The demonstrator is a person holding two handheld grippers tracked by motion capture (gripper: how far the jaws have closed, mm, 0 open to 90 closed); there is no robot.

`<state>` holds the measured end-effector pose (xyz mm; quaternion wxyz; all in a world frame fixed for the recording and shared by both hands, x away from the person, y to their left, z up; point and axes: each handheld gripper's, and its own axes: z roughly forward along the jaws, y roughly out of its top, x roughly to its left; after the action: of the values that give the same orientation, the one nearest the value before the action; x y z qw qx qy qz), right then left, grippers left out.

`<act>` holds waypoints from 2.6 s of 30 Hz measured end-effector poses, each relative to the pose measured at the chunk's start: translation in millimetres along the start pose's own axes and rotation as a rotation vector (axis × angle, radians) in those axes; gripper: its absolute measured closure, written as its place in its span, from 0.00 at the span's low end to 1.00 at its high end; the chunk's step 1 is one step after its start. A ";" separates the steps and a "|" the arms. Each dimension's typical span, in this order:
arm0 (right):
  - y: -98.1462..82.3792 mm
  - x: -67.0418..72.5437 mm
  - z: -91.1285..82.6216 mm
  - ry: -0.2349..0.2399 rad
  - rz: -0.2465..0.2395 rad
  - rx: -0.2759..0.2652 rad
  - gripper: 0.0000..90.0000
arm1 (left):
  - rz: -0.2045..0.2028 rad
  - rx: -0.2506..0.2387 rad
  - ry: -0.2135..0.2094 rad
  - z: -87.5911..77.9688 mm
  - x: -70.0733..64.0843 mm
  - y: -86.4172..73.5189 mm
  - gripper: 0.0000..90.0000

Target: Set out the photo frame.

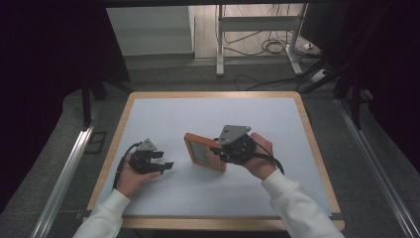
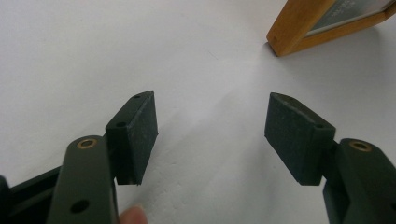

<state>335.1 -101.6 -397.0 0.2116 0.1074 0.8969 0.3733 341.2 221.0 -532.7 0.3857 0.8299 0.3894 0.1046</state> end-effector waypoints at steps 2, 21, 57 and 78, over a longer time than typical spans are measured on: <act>-2.2 -4.5 1.2 -0.017 0.007 0.001 0.74 | 0.005 -0.002 0.000 -0.2 0.3 0.1 0.37; -17.3 -44.1 27.2 -0.117 0.148 0.025 0.54 | 0.011 -0.017 0.005 -1.8 -0.3 0.6 0.36; -101.3 -15.5 -4.5 -0.165 0.484 -0.133 0.27 | 0.021 -0.050 0.015 -4.1 -5.8 1.1 0.31; -120.6 15.7 6.9 -0.032 0.386 -0.070 0.93 | 0.037 -0.065 0.029 -3.5 -18.5 0.0 0.31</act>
<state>320.1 -176.1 -492.3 0.1539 0.2760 0.8426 0.4361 327.0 209.5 -528.0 0.4045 0.8225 0.3759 0.1364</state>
